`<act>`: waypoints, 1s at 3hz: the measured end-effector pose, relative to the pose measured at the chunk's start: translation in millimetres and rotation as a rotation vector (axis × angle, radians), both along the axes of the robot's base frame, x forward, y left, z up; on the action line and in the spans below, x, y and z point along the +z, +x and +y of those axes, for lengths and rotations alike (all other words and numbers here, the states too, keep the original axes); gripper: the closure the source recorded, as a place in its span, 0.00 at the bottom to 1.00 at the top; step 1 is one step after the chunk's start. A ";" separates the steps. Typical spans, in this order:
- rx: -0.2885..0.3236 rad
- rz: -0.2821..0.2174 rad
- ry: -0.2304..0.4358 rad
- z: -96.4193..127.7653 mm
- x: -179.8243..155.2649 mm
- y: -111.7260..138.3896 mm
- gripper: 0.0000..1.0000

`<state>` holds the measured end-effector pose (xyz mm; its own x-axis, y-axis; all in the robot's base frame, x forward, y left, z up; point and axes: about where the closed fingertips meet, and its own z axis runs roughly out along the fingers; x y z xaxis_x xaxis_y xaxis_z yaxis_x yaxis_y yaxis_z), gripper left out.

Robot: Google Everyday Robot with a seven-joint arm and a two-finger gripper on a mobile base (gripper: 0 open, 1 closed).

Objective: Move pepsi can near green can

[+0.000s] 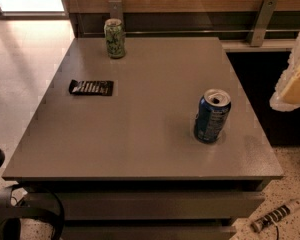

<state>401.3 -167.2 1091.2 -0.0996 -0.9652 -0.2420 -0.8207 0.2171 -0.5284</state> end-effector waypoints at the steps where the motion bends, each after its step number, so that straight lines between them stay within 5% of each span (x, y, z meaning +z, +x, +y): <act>1: 0.000 0.000 0.000 0.0 0.0 0.0 0.00; 3: -0.020 -0.019 0.265 -30.0 -16.2 35.6 0.00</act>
Offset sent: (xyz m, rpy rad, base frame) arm 0.0358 -0.0210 -0.0114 0.2132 -0.0047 -0.0167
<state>436.9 -197.2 1075.0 -0.1106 -0.8659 -0.4879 -0.8054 0.3658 -0.4665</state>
